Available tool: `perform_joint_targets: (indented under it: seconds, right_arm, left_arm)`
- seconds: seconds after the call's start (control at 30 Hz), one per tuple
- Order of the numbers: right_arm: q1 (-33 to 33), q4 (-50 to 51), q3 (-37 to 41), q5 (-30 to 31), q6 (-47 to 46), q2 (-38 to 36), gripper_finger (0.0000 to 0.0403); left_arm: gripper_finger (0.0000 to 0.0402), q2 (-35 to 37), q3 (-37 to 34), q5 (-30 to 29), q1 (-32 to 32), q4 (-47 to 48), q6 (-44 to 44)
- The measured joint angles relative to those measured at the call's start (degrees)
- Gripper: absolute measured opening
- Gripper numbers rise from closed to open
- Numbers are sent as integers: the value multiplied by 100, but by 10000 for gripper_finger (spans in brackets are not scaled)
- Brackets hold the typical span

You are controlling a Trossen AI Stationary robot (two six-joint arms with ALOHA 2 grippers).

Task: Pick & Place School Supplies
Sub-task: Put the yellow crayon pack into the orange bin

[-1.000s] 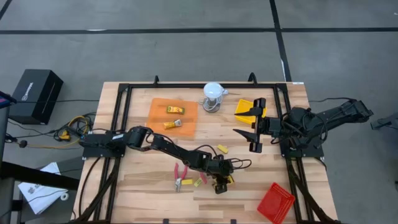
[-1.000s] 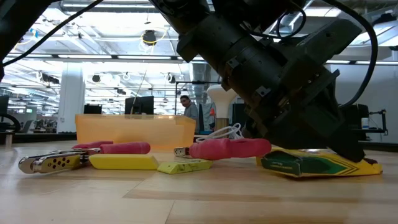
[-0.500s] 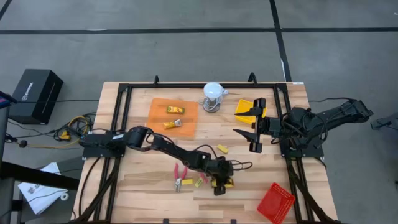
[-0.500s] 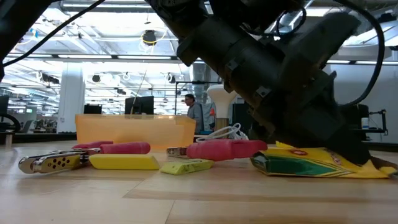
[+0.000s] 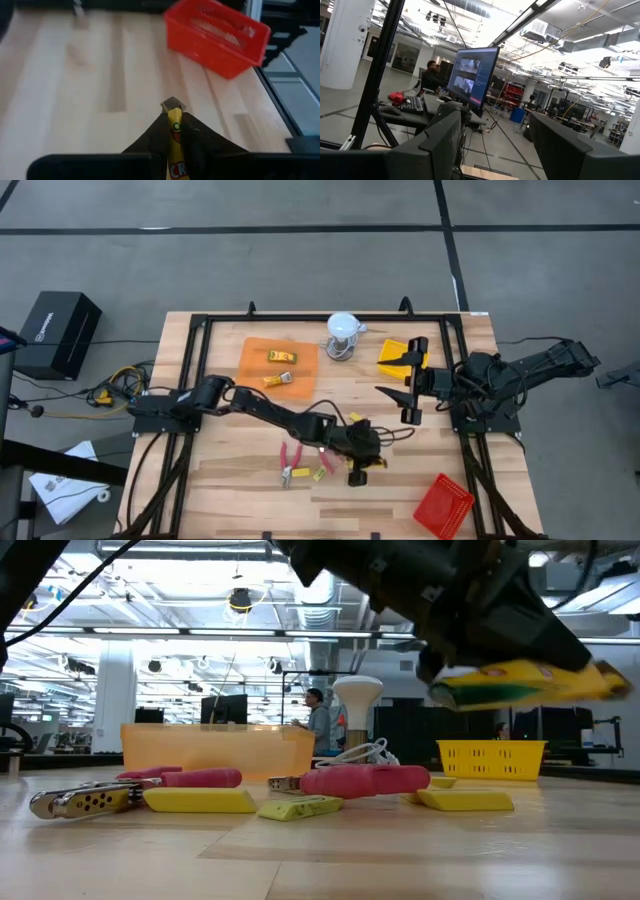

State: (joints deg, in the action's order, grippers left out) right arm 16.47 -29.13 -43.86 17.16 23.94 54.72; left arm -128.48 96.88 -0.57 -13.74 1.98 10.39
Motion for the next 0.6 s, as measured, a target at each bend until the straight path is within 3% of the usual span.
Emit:
perform_joint_targets:
  seconds: [0.6]
  right_arm:
    - [2, 198, -2, 124, 0, -240, 228]
  left_arm:
    - [22, 635, -88, -722, 753, 1572, -885]
